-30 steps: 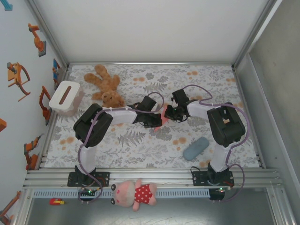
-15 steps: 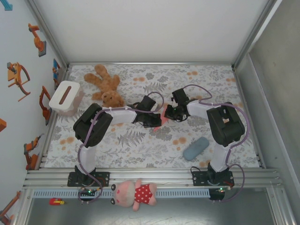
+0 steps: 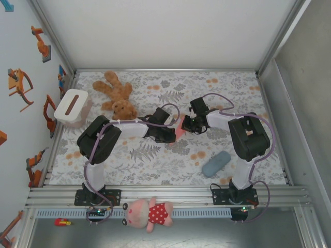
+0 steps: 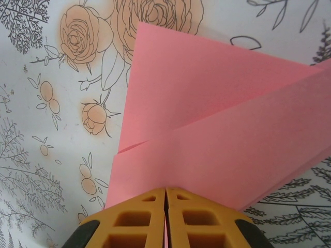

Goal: Fold a paper plane with a square sheet of paper (pick it up from the middle)
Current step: Fold the wing for the fifth time at the center of the table.

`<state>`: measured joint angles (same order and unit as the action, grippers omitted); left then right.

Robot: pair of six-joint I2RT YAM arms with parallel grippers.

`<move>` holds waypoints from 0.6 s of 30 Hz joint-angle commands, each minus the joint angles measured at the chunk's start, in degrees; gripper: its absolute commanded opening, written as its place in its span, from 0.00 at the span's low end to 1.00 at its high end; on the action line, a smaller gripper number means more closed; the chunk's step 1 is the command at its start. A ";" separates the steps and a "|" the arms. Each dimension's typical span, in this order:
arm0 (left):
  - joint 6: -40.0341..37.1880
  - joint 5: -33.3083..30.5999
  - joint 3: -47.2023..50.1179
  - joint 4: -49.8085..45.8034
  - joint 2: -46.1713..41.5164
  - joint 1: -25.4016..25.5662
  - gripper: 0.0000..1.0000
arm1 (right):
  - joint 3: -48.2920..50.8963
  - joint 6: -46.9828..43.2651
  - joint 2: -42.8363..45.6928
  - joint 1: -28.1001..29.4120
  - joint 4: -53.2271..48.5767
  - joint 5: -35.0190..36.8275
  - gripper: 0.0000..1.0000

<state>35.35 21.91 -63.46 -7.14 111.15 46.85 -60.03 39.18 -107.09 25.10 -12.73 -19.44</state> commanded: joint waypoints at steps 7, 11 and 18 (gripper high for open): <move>-2.14 -0.37 4.55 -13.14 -2.22 1.22 0.00 | 1.46 0.02 -3.82 -0.45 -5.11 4.11 0.09; -1.98 -0.82 4.93 -14.55 -3.73 1.65 0.00 | 1.47 0.02 -3.74 -0.43 -5.11 3.97 0.09; -1.71 -2.33 5.57 -16.37 -5.36 2.63 0.00 | 1.51 0.10 -3.90 -0.45 -5.21 4.15 0.09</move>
<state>34.57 19.88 -60.49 -13.32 106.74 48.36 -60.03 39.18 -107.35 25.21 -12.69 -21.41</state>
